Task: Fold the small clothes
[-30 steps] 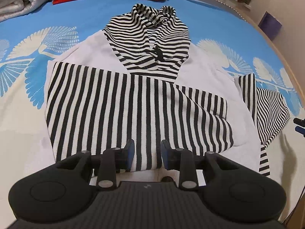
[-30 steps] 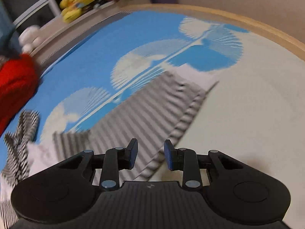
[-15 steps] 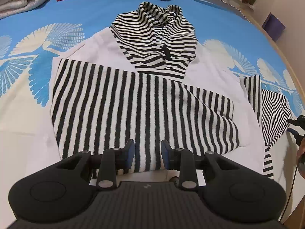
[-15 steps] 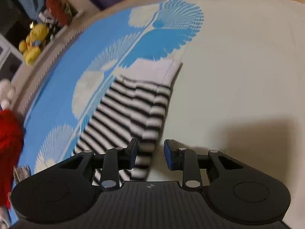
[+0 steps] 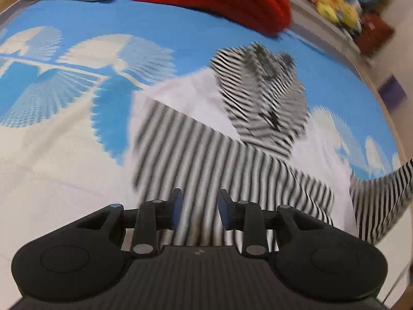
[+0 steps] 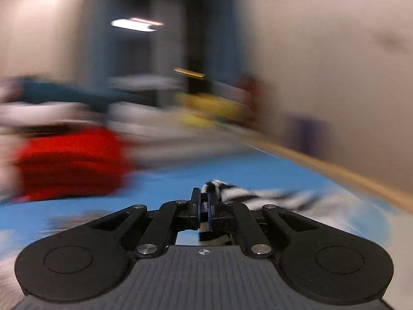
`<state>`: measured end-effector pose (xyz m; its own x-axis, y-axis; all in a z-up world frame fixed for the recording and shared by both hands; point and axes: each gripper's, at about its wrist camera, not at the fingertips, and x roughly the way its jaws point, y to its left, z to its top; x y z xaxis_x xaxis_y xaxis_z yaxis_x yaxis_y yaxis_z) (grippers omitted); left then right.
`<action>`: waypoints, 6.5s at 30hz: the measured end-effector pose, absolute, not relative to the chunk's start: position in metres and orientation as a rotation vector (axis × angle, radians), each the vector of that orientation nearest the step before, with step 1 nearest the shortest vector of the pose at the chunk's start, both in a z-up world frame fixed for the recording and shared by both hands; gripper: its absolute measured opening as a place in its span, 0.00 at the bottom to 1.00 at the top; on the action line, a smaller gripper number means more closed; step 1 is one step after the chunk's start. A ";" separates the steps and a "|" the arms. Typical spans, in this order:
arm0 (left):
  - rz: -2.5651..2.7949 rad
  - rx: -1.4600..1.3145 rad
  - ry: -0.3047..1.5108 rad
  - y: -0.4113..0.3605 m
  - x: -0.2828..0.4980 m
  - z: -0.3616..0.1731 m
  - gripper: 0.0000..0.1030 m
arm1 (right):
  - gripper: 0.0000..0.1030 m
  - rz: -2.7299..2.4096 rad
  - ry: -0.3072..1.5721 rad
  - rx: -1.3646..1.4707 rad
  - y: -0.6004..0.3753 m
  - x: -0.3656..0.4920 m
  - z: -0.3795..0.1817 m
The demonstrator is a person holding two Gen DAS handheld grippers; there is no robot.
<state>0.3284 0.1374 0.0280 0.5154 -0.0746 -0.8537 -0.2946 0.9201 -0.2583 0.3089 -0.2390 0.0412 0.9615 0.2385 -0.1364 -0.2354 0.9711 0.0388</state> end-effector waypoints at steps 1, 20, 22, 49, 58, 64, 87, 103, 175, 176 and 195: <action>0.149 -0.419 1.022 0.147 0.329 0.031 0.32 | 0.07 0.423 0.188 0.021 -0.207 0.298 0.041; 0.169 -0.654 1.100 0.191 0.328 0.001 0.32 | 0.37 0.168 1.065 0.287 -0.183 0.332 -0.092; 0.182 -0.658 1.129 0.190 0.331 -0.009 0.32 | 0.30 0.151 1.113 0.379 -0.200 0.337 -0.106; 0.228 -0.294 0.994 0.154 0.322 0.014 0.09 | 0.35 -0.024 1.096 0.399 -0.221 0.345 -0.087; 0.162 -0.339 1.175 0.134 0.333 -0.026 0.25 | 0.30 -0.103 1.081 0.467 -0.240 0.346 -0.088; 0.111 -0.297 1.149 0.111 0.334 -0.018 0.29 | 0.37 0.023 1.038 0.494 -0.230 0.348 -0.080; 0.121 -0.256 1.157 0.092 0.339 -0.026 0.29 | 0.37 0.023 1.102 0.453 -0.231 0.350 -0.084; 0.117 -0.288 1.142 0.092 0.340 -0.028 0.29 | 0.37 0.029 1.062 0.407 -0.233 0.347 -0.066; -0.046 -0.743 0.908 0.149 0.299 0.035 0.35 | 0.42 0.158 0.915 0.554 -0.287 0.335 -0.007; 0.017 -0.784 0.958 0.148 0.304 0.017 0.35 | 0.42 0.160 0.950 0.555 -0.284 0.338 -0.013; 0.097 -0.706 0.804 0.156 0.319 0.037 0.00 | 0.01 0.219 0.973 0.737 -0.252 0.361 -0.051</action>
<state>0.3189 0.1563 0.0366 0.7026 -0.1778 -0.6891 -0.3371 0.7696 -0.5423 0.3612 -0.2516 -0.0510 0.5633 0.4823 -0.6709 0.1477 0.7401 0.6561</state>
